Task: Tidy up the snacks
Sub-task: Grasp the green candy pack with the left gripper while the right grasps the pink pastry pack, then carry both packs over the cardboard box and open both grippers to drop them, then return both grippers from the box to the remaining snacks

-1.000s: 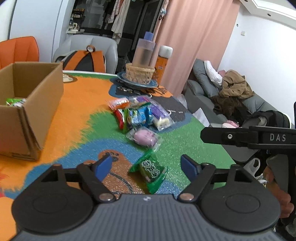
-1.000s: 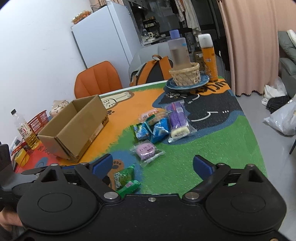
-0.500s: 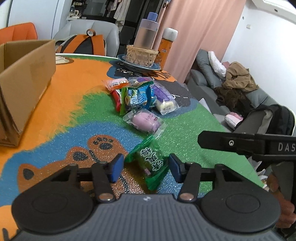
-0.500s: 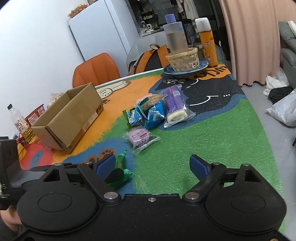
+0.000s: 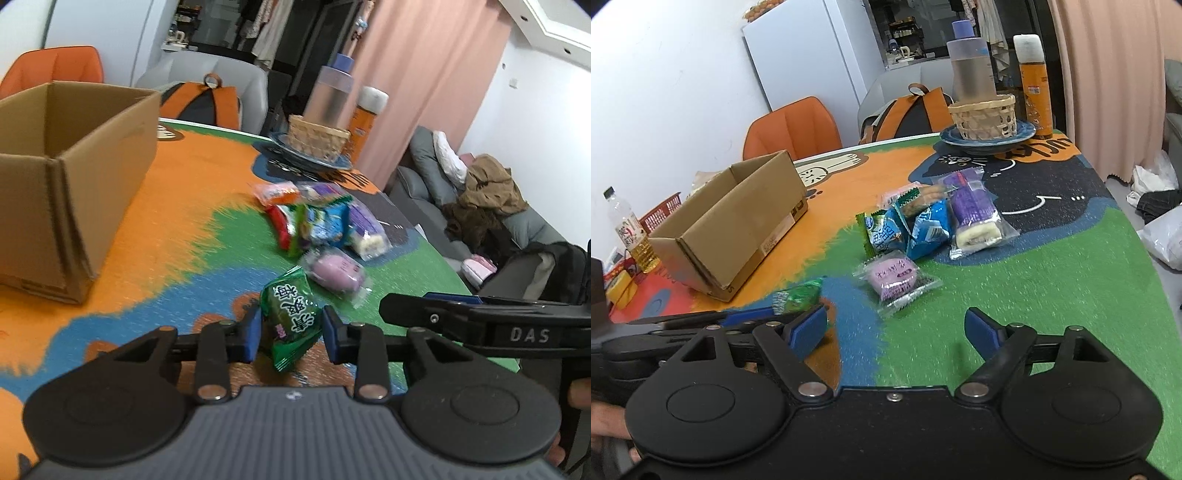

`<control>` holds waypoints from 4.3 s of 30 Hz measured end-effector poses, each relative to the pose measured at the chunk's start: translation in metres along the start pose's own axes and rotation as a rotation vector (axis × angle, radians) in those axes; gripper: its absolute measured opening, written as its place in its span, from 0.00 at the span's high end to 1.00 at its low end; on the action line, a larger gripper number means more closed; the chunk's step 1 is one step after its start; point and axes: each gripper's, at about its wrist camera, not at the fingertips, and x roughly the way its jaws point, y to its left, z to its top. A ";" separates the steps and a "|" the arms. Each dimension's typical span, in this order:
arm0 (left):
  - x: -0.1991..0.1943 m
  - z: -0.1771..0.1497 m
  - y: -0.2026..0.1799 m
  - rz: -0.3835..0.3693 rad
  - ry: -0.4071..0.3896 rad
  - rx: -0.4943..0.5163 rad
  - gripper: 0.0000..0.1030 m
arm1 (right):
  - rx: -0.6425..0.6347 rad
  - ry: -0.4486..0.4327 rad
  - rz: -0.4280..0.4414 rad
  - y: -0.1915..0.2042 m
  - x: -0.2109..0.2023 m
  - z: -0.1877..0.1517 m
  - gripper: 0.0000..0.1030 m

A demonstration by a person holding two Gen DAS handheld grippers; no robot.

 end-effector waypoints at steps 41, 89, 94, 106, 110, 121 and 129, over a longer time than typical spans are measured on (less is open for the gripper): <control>-0.058 0.043 0.018 0.059 -0.179 -0.014 0.68 | -0.099 -0.042 0.002 0.034 0.026 0.033 0.66; -0.062 0.147 0.137 0.325 -0.274 -0.073 0.58 | -0.199 -0.149 0.153 0.159 0.082 0.125 0.66; -0.067 0.136 0.145 0.324 -0.286 -0.113 0.28 | -0.206 -0.142 0.165 0.164 0.089 0.125 0.66; -0.099 0.109 0.142 0.323 -0.306 -0.177 0.14 | -0.143 -0.163 0.161 0.161 0.091 0.119 0.27; -0.102 0.099 0.137 0.320 -0.307 -0.189 0.11 | -0.095 -0.139 0.152 0.143 0.081 0.104 0.19; -0.104 0.079 0.102 0.293 -0.295 -0.200 0.08 | -0.003 -0.128 0.070 0.076 0.038 0.069 0.12; -0.097 0.076 0.063 0.226 -0.291 -0.148 0.08 | 0.029 -0.147 0.017 0.034 0.006 0.053 0.11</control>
